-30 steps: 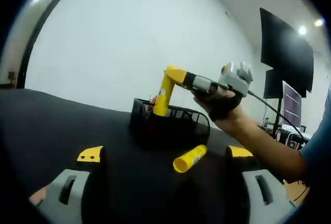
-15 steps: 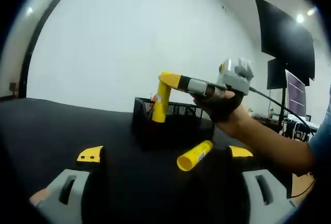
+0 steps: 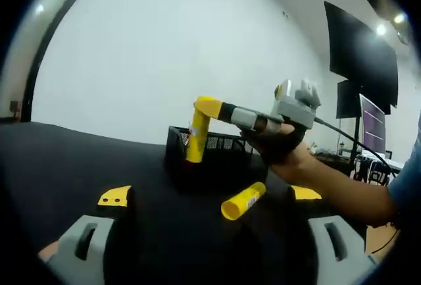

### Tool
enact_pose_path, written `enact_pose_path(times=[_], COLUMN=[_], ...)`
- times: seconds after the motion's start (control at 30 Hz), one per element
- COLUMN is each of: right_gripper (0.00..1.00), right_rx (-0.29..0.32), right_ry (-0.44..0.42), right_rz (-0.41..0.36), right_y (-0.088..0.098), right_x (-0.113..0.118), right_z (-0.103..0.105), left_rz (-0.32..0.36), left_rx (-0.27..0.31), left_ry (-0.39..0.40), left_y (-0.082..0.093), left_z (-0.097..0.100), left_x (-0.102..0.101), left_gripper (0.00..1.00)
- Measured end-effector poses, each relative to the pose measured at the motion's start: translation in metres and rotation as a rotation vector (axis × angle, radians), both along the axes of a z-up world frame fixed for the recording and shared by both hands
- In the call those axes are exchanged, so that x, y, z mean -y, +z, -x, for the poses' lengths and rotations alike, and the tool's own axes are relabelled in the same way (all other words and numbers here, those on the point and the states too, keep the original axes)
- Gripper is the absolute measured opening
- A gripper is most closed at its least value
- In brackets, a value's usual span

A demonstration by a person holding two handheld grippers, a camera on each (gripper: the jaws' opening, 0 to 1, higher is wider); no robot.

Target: Pick up pens and glue sticks and place them into the holder.

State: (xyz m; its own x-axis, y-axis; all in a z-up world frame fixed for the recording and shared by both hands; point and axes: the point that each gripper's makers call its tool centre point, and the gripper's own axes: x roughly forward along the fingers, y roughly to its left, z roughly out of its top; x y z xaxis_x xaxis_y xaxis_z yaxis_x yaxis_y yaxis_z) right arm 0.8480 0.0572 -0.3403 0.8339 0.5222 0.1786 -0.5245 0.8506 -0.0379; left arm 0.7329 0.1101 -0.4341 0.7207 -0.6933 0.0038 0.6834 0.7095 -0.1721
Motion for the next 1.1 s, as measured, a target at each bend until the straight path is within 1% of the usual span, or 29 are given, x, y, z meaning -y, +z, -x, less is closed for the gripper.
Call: enact_pose_path(times=[0.07, 0.2, 0.5, 0.67, 0.9, 1.0, 1.1], right_gripper=[0.18, 0.18, 0.18, 0.18, 0.18, 0.18, 0.18], right_rx=[-0.012, -0.016, -0.030, -0.030, -0.043, -0.040, -0.021], right_ry=[0.008, 0.008, -0.038, -0.065, -0.078, -0.082, -0.081], right_rz=[-0.008, -0.026, -0.038, -0.028, -0.027, -0.032, -0.028], right_y=[-0.003, -0.005, -0.009, -0.015, -0.025, -0.027, -0.029], right_x=[-0.003, -0.006, 0.004, 0.007, 0.008, 0.010, 0.010], right_z=[0.001, 0.001, -0.018, -0.026, -0.036, -0.037, -0.036], left_rz=[0.007, 0.013, 0.006, 0.002, 0.001, -0.003, -0.006], left_rx=[0.000, -0.004, -0.003, -0.001, 0.000, -0.001, -0.001], left_ry=[0.004, 0.009, 0.006, 0.004, 0.004, 0.004, 0.004], left_y=[0.001, 0.001, -0.001, -0.001, -0.002, -0.003, -0.003], left_z=[-0.002, -0.003, -0.006, -0.004, -0.004, -0.004, -0.004], left_x=[-0.001, -0.003, -0.004, -0.002, -0.003, -0.003, -0.003], left_gripper=[0.96, 0.96, 0.96, 0.96, 0.96, 0.96, 0.96])
